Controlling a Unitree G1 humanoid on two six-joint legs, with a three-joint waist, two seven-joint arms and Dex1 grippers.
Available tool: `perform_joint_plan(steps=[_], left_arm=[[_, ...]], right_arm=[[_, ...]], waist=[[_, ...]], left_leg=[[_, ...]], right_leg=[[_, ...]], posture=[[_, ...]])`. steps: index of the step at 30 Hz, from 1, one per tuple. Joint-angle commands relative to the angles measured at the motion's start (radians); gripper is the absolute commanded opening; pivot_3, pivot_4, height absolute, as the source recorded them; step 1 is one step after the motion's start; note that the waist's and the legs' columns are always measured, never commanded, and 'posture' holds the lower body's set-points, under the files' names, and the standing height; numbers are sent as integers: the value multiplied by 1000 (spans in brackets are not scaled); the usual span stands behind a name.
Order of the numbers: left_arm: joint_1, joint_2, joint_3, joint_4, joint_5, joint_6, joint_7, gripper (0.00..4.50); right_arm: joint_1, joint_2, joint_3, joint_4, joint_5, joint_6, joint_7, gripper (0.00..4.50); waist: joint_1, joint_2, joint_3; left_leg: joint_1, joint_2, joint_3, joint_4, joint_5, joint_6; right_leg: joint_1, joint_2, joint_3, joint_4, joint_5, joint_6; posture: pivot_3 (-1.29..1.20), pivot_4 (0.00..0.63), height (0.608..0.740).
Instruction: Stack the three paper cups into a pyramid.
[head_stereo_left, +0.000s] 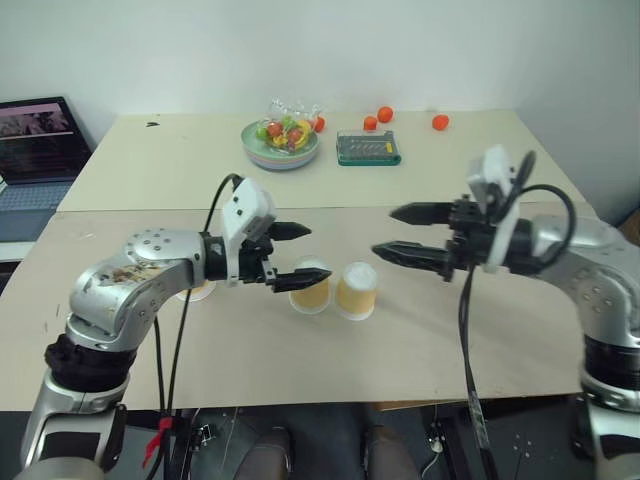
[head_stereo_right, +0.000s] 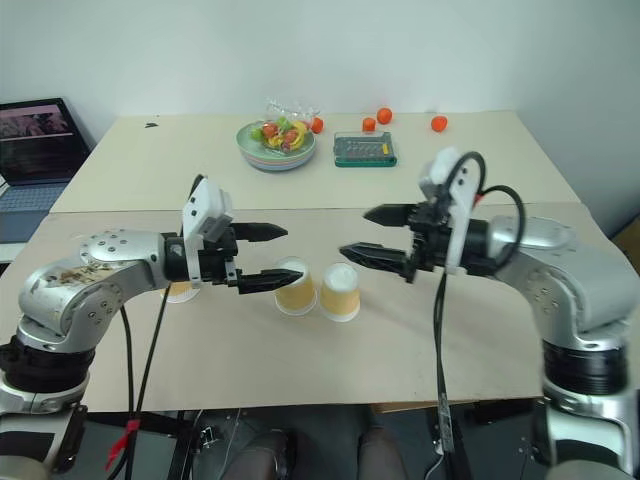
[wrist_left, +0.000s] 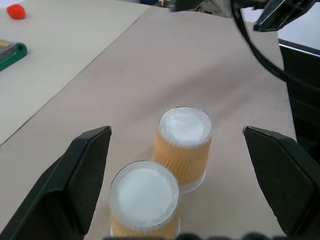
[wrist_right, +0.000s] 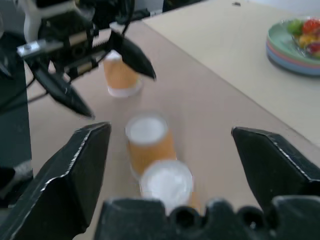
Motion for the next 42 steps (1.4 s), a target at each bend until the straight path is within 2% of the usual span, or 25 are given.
perform_joint_plan(steps=[1, 4, 10, 14, 19, 23, 26, 27, 30, 36, 42], left_arm=[[-48, 38, 80, -17, -31, 24, 8, 4500], [-69, 85, 135, 0, -35, 51, 12, 4500], [-90, 242, 239, 109, 16, 134, 83, 4500], [-82, 297, 344, 105, -38, 219, 108, 4500], [66, 383, 467, 34, -51, 292, 103, 4500], [271, 375, 595, -48, -29, 331, 122, 4500], [364, 322, 688, -106, -70, 357, 137, 4500], [451, 296, 718, -132, -53, 329, 120, 4500], [681, 140, 778, -187, 2, 208, 122, 4500], [818, 42, 728, -124, 130, -23, 147, 4500], [818, -51, 655, -92, 177, -143, 208, 4500]], right_arm=[[11, -46, -37, -10, 7, -58, 48, 4489], [-7, -43, 8, 36, -30, -96, 47, 4489], [-77, 23, 135, 152, -104, -182, 66, 4489], [-127, 55, 193, 235, -152, -243, 102, 4489], [-170, 88, 237, 325, -200, -305, 145, 4489], [-191, 125, 269, 385, -237, -350, 167, 4489], [-203, 143, 277, 405, -251, -364, 177, 4489], [-208, 152, 281, 412, -256, -367, 179, 4489], [-217, 163, 287, 429, -269, -376, 191, 4489], [-217, 158, 274, 426, -280, -374, 199, 4489], [-209, 144, 258, 402, -281, -361, 197, 4489]], waist=[[-5, 0, 0], [-18, 0, 0], [-32, 0, 0], [-27, -1, 0], [-27, -1, 0], [-29, 0, 1], [-27, 0, 1], [-26, 0, 1], [-29, 2, 0], [-7, -2, 0], [2, -1, 0]], left_leg=[[0, 0, 0, 0, 0, 0], [3, 2, 2, 0, 0, 0], [4, 6, 3, 0, 0, 0], [3, 7, 2, 0, 0, 0], [2, 8, 2, 0, 0, -1], [3, 9, 2, -1, -1, -2], [3, 11, 2, -1, -1, -3], [3, 12, 2, -1, -2, -3], [5, 13, 2, -2, -3, -5], [6, 15, 4, -1, -3, -8], [8, 17, 6, -2, -3, -8]], right_leg=[[0, 0, 0, 0, 0, 0], [1, 2, 1, 2, 0, 0], [0, 6, 1, 2, 2, -2], [0, 7, 1, 2, 3, -3], [-2, 7, 1, 1, 3, -3], [-2, 8, 2, 1, 3, -3], [-2, 9, 3, 1, 3, -4], [-3, 9, 2, 1, 3, -4], [-2, 9, 5, 1, 4, -5], [-1, 13, 1, -1, 6, -10], [1, 14, 2, -2, 7, -11]], posture=[[0, 150, 740], [0, 150, 740], [0, 150, 740], [0, 150, 740], [0, 150, 740], [0, 150, 740], [0, 150, 740], [0, 150, 740], [0, 150, 740], [0, 150, 740], [0, 150, 740]])
